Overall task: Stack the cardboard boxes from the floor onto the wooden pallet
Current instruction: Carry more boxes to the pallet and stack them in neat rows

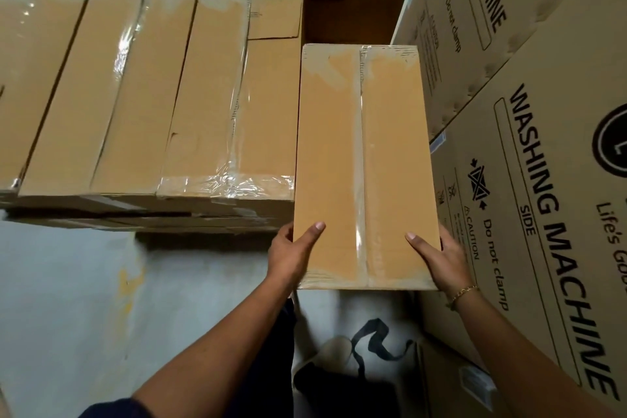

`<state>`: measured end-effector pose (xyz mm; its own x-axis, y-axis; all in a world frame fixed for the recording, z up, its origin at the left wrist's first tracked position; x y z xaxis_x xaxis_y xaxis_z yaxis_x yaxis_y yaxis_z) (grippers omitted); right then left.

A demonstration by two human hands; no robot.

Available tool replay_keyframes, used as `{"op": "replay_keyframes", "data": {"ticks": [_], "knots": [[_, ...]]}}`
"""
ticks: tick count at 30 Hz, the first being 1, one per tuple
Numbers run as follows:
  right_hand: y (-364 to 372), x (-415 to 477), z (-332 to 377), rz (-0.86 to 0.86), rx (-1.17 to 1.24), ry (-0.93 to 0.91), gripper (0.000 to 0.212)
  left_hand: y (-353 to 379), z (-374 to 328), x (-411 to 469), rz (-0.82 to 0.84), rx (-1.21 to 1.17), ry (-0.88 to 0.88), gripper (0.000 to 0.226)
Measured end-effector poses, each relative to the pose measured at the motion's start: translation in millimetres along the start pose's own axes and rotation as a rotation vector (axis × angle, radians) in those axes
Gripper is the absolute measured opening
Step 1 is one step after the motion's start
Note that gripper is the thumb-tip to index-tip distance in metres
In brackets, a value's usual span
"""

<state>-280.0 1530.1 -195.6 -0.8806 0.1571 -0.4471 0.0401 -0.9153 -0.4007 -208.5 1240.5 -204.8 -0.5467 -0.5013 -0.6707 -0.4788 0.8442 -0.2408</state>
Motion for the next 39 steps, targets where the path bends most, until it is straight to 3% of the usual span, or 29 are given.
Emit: {"op": "replay_keyframes", "data": {"ticks": [3, 5, 7, 9, 13, 17, 19, 21, 28, 36, 39], "knots": [[-2, -1, 2, 0.028, 0.005, 0.016, 0.052, -8, 16, -11, 0.015, 0.014, -0.107, 0.085], [-3, -4, -4, 0.043, 0.051, 0.085, 0.077, -15, 26, -18, 0.025, 0.037, -0.21, 0.099], [-2, -9, -11, 0.047, 0.068, 0.159, 0.116, -19, 37, -25, 0.086, 0.025, -0.314, 0.089], [1, -13, -17, 0.04, 0.046, 0.225, 0.132, -19, 42, -29, 0.174, -0.038, -0.402, 0.074], [3, -9, -14, -0.006, 0.031, 0.249, 0.139, -18, 35, -26, 0.187, -0.093, -0.435, 0.072], [6, 1, 7, -0.015, 0.041, 0.269, 0.121, -13, 18, -13, 0.179, -0.115, -0.433, 0.058], [7, 10, 15, -0.031, 0.043, 0.277, 0.126, -9, 9, -6, 0.18, -0.132, -0.441, 0.057], [9, 23, 15, -0.013, 0.043, 0.29, 0.133, -7, 0, 5, 0.171, -0.14, -0.447, 0.074], [19, 57, 35, -0.023, 0.02, 0.306, 0.123, 4, -30, 30, 0.163, -0.189, -0.409, 0.115], [24, 73, 50, -0.032, 0.001, 0.305, 0.109, 11, -51, 38, 0.193, -0.246, -0.38, 0.107], [23, 77, 52, -0.038, -0.006, 0.307, 0.124, 9, -51, 38, 0.187, -0.25, -0.391, 0.108]]}}
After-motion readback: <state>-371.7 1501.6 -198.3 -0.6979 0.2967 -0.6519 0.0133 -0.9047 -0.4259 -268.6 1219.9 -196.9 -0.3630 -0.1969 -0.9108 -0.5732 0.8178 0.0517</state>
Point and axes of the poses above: each hand's wrist, its own x-axis towards the middle knuckle, its own y-axis out of the palm, z = x × y, the point moved 3 cm from there along x, towards the middle knuckle, and after that the axes turned 7 degrees about -z, right-handed, at the moved point
